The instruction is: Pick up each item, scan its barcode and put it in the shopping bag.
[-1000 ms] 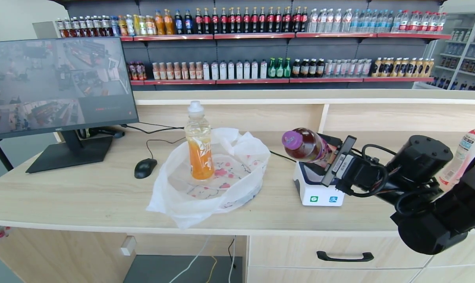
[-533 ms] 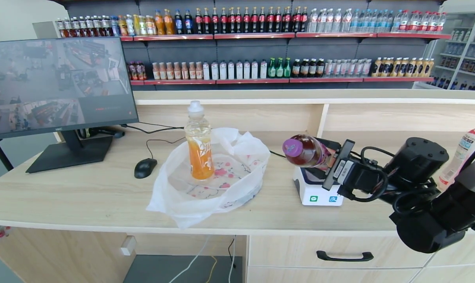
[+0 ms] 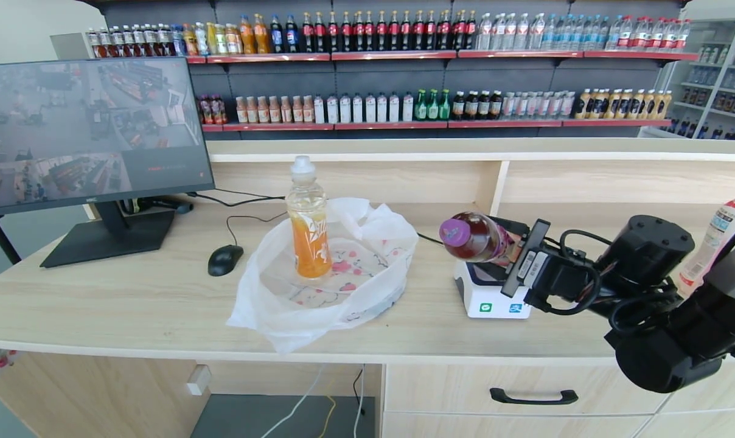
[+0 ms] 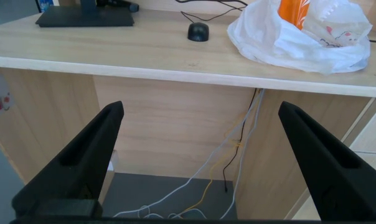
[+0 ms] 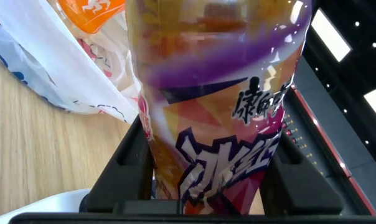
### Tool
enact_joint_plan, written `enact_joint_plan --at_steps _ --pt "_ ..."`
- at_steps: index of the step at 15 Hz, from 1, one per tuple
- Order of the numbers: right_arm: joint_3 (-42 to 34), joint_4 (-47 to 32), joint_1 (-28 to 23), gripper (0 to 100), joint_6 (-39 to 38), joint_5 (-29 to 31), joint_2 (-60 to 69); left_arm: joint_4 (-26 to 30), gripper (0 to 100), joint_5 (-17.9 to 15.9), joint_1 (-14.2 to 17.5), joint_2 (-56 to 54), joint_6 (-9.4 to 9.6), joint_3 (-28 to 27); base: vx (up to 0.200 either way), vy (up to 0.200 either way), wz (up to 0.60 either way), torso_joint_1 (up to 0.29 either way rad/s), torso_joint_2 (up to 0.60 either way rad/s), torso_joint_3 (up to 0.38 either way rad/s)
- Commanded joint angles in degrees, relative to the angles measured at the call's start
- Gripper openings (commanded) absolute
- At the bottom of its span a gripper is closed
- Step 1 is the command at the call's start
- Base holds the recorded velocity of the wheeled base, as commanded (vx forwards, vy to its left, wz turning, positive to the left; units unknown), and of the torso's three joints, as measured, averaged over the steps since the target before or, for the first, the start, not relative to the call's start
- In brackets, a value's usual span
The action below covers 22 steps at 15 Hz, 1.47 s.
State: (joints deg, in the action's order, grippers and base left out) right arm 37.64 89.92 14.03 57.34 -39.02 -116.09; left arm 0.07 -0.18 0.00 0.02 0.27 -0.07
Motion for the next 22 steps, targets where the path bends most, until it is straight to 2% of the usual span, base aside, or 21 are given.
enact_joint_plan --at_steps 1,16,22 --pt "-0.2 0.1 0.0 0 0.1 0.0 0.0 0.0 100 0.0 0.0 0.0 0.00 0.0 0.000 0.000 0.00 0.000 0.00 0.000" --pt "0.4 0.1 0.1 0 -0.4 0.0 0.2 0.0 100 0.0 0.0 0.0 0.00 0.0 0.000 0.000 0.00 0.000 0.00 0.000" --pt "2.5 0.1 0.2 0 -5.0 0.2 3.2 0.0 100 0.1 0.0 0.0 0.00 0.0 0.000 0.000 0.00 0.000 0.00 0.000"
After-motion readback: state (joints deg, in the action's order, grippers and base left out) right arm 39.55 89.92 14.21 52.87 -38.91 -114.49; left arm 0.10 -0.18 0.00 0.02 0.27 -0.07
